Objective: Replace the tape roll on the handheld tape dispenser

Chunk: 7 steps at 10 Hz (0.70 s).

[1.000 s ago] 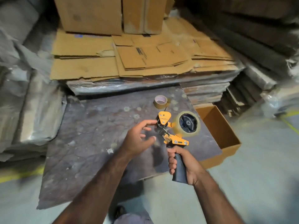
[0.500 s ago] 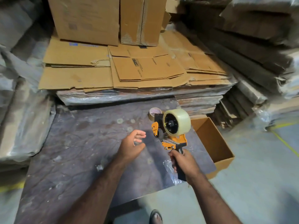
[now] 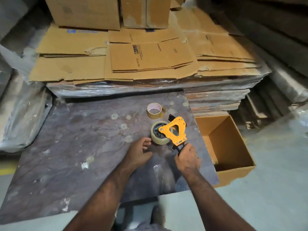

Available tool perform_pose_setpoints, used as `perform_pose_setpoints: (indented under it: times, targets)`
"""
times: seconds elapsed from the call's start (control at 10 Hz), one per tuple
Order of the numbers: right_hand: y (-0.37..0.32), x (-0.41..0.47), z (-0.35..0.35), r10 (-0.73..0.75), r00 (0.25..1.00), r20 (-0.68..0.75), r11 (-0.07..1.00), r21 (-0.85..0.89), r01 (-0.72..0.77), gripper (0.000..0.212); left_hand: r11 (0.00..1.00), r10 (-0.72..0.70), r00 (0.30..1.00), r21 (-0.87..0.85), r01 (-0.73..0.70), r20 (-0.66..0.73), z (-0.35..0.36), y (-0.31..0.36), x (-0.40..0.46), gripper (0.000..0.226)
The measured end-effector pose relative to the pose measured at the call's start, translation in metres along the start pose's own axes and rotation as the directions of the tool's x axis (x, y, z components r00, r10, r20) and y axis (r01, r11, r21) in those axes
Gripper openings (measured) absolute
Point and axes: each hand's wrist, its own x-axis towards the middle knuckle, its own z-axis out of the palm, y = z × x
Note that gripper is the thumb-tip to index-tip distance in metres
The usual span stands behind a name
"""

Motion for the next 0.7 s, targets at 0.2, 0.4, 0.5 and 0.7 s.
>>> perform_pose_setpoints:
  times: [0.2,0.4,0.5,0.7]
  targets:
    - [0.016,0.032,0.031,0.116,0.99,0.082,0.992,0.04,-0.119,0.048,0.989,-0.139,0.99,0.052,0.14,-0.01,0.024,-0.027,-0.008,0.062]
    - [0.025,0.045,0.054,0.079,0.991,0.105,0.984,0.148,-0.095,0.049,0.965,-0.238,0.969,0.095,0.244,-0.067,0.031,-0.046,-0.014,0.061]
    - [0.029,0.047,0.053,0.003,0.996,0.086,0.985,0.17,-0.017,0.048,0.961,-0.243,0.967,0.121,0.25,-0.072,0.035,-0.049,-0.012,0.058]
    - [0.031,0.049,0.041,-0.043,0.999,-0.018,0.986,0.158,0.045,0.054,0.981,-0.093,0.972,0.145,0.126,-0.214,0.043,-0.045,0.001,0.027]
